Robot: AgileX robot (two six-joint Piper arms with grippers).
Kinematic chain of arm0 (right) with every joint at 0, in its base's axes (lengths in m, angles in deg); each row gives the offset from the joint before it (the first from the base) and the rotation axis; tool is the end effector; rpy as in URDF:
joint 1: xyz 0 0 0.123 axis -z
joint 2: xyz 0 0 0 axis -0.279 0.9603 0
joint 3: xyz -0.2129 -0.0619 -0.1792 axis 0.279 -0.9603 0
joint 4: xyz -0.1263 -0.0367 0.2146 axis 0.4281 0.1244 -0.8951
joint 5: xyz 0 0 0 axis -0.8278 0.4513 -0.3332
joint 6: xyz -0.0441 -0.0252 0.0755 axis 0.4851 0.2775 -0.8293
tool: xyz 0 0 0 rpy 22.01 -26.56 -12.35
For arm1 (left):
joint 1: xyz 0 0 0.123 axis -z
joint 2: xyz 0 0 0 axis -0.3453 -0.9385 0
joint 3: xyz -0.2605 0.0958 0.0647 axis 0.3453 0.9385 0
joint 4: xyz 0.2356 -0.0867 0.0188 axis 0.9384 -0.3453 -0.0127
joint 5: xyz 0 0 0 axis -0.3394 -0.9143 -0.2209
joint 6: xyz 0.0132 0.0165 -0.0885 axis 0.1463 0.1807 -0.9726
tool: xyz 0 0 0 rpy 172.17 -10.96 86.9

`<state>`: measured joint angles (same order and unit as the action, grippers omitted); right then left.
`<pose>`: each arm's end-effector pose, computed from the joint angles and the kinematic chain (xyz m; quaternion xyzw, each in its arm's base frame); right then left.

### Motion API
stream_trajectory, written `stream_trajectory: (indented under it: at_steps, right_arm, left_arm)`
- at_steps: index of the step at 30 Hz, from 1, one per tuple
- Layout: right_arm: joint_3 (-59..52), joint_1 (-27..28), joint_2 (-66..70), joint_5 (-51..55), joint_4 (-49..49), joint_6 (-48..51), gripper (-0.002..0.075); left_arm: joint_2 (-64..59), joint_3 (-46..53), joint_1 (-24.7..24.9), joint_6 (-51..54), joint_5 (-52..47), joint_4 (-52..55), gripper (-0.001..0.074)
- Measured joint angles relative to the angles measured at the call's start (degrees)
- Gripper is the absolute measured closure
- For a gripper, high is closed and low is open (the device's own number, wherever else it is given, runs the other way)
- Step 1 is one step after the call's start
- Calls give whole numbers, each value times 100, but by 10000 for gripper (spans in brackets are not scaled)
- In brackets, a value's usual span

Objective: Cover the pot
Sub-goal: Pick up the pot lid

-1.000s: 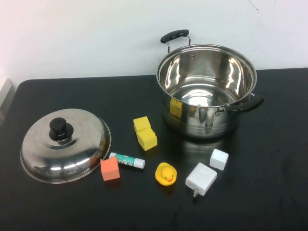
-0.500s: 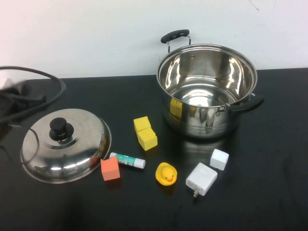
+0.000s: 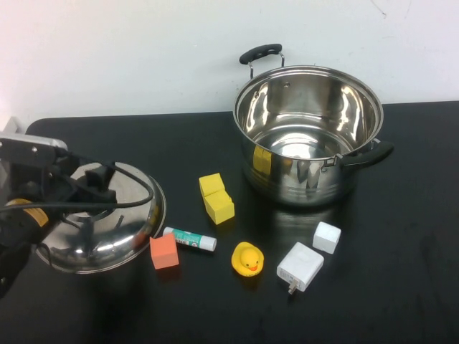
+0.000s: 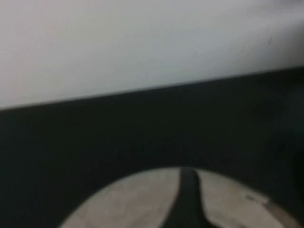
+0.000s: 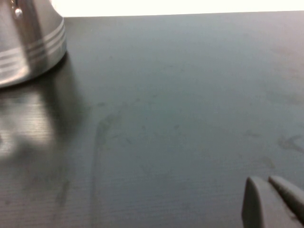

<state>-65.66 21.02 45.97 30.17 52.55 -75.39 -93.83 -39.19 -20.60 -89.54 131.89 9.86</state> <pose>0.0524 -0.0068 0.1771 0.0271 0.7938 -0.0461 0.6059 0.3297 -0.0233 0.1853 0.0836 0.7633 -0.1106 0.6310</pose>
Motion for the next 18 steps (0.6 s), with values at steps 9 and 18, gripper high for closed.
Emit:
stream_trajectory:
  at_steps: [9, 18]
  right_arm:
    - [0, 0, 0, 0, 0, 0, 728]
    - [0, 0, 0, 0, 0, 0, 728]
  left_arm:
    - [-396, 0, 0, 84, -102, -196, 118]
    - [-633, -12, 0, 94, -352, -478, 131]
